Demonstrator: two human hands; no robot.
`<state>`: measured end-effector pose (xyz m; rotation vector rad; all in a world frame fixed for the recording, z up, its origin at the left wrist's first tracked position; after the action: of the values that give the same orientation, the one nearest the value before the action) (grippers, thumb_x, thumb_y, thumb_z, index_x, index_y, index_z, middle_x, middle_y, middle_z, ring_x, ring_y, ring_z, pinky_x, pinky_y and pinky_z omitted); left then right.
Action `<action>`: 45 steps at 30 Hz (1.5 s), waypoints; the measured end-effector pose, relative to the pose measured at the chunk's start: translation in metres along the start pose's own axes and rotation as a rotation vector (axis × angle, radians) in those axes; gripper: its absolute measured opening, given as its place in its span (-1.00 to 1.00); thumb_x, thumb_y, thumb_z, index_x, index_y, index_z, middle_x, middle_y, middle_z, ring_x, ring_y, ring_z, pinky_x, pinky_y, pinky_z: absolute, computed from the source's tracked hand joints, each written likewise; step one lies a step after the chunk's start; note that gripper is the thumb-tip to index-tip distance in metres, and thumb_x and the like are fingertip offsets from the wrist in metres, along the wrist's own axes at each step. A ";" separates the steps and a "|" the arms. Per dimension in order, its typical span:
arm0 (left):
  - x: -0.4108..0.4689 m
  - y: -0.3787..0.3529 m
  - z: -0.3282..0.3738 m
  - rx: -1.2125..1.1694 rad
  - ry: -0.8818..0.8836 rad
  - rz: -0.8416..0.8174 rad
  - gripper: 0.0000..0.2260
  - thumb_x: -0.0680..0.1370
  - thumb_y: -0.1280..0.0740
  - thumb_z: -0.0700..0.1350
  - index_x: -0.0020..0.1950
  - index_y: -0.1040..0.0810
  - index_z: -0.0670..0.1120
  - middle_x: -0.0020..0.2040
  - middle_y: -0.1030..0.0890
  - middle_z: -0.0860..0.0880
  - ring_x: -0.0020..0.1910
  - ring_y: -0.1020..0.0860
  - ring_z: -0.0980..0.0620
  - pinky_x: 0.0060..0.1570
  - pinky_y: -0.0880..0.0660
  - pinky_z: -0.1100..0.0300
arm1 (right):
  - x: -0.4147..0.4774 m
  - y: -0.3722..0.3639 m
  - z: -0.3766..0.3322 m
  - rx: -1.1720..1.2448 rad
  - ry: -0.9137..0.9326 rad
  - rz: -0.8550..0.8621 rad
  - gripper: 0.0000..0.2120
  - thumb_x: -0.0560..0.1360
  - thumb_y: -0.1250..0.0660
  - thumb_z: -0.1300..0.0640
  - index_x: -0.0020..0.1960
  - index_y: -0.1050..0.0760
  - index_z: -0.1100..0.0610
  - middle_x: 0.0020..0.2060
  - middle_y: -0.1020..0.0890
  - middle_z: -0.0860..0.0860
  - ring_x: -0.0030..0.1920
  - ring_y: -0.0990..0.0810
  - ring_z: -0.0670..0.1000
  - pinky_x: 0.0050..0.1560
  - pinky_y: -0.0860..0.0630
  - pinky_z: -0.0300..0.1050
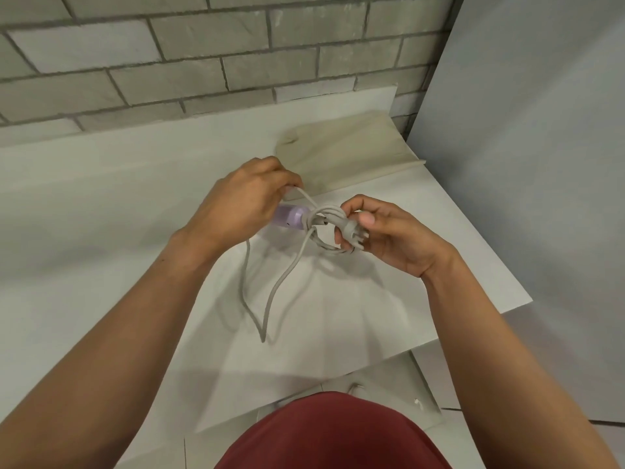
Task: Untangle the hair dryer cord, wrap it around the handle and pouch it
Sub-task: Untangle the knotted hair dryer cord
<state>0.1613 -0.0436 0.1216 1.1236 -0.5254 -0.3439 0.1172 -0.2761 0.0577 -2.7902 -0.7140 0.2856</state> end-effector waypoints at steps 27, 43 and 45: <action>0.003 -0.025 0.014 -0.103 -0.090 -0.213 -0.71 0.70 -0.22 -0.20 0.35 -0.62 -0.04 0.08 -0.59 -0.04 0.17 -0.55 -0.06 0.21 -0.46 0.00 | -0.002 0.012 -0.013 -0.154 -0.098 0.026 -0.88 0.60 -0.33 0.16 0.12 -0.46 0.11 0.00 -0.71 0.17 0.04 -0.69 0.20 0.13 -0.58 0.04; -0.005 -0.040 0.002 -0.217 0.204 -0.106 -0.82 0.66 -0.28 -0.05 0.08 -0.69 0.06 -0.04 -0.68 0.19 0.03 -0.59 0.06 0.01 -0.53 0.13 | -0.002 0.019 -0.005 -0.321 -0.034 0.216 -0.87 0.63 -0.36 0.13 0.13 -0.66 0.02 0.02 -0.64 0.02 -0.08 -0.71 0.06 0.12 -0.69 0.09; -0.009 -0.041 -0.005 -0.181 0.261 -0.083 -0.80 0.66 -0.26 -0.05 0.09 -0.70 0.05 0.00 -0.70 0.11 0.05 -0.60 -0.03 0.03 -0.56 0.00 | -0.004 0.020 -0.005 -0.352 -0.031 0.218 -0.86 0.67 -0.34 0.15 0.15 -0.66 0.02 0.03 -0.61 0.01 -0.07 -0.72 0.07 0.08 -0.68 0.03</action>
<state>0.1561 -0.0514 0.0809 0.9976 -0.2136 -0.3049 0.1236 -0.2956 0.0572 -3.2127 -0.5075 0.2649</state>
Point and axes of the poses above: each hand's wrist, its own x-axis towards the middle knuckle, its own y-axis out of the back of the hand, z = x × y, the point moved 3 cm from there along x, towards the middle knuckle
